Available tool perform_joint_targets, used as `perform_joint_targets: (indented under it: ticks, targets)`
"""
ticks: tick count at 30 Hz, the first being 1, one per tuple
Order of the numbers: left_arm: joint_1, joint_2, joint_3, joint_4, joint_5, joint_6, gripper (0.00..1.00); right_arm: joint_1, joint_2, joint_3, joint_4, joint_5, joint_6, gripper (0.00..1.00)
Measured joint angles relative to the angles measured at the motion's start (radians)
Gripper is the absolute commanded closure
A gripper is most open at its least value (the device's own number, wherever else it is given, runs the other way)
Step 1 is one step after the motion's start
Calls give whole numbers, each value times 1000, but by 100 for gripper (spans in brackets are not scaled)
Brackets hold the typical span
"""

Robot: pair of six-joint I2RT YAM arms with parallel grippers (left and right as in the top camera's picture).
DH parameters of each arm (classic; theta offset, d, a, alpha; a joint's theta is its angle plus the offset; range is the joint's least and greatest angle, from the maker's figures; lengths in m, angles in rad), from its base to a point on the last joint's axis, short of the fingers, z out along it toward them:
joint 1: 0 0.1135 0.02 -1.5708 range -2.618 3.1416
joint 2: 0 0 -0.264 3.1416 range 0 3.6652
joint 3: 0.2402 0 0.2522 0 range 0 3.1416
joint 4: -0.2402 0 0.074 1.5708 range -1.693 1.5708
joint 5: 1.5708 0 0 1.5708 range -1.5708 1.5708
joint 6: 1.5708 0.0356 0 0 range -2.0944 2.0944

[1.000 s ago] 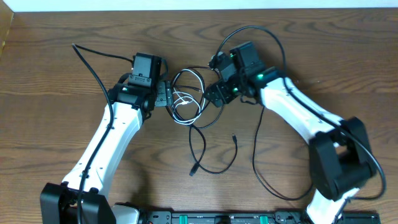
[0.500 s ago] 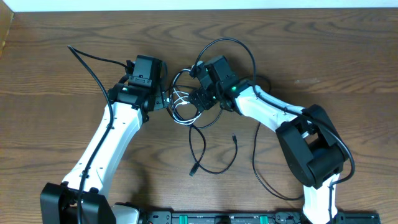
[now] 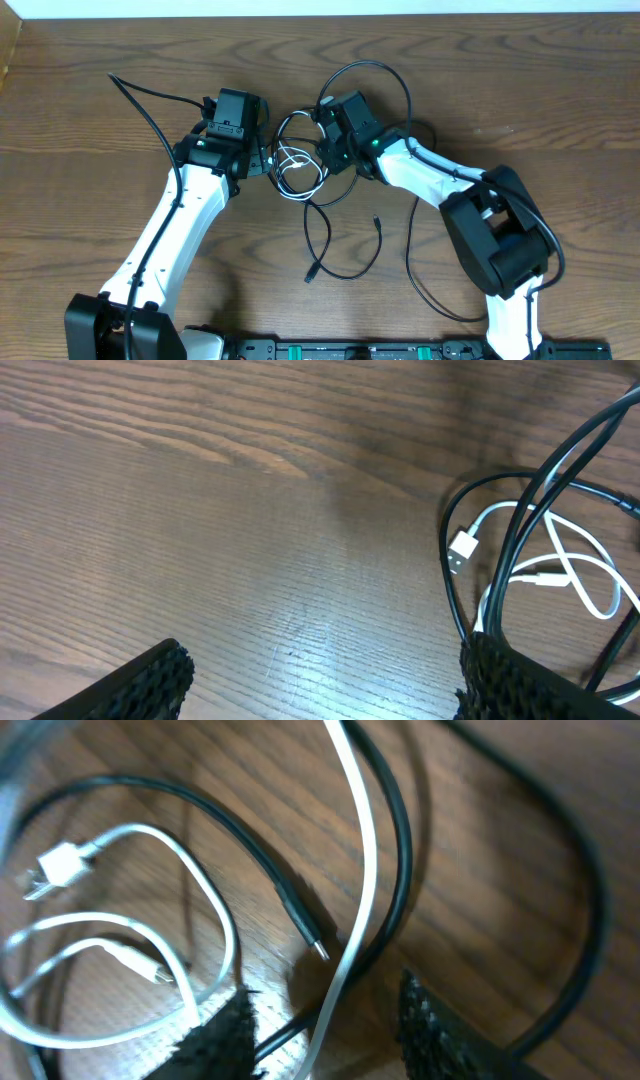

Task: Untangle cables
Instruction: 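Grasp the white cable loop with the right gripper, then lift the white cable loop up and right with the right gripper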

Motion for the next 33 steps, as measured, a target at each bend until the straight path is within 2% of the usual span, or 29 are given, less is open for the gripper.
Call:
perform_joint_targets:
  ticks: [5,7,16,26,33]
  targets:
    - [0,0,0,0,8,0,14,0,21,0,-1,2,5,63]
    - [0,0,0,0,8,0,14,0,21,0,0,1,5,68]
    - [0,0,0,0,11,0,14,0,21,0,1,2,19,99]
    - [0,0,0,0,11,0,14,-4,12,0,-27,-3,28,99]
    - [0,0,0,0,11,0,14,-47,-131,-2,-85,-2,23,99]
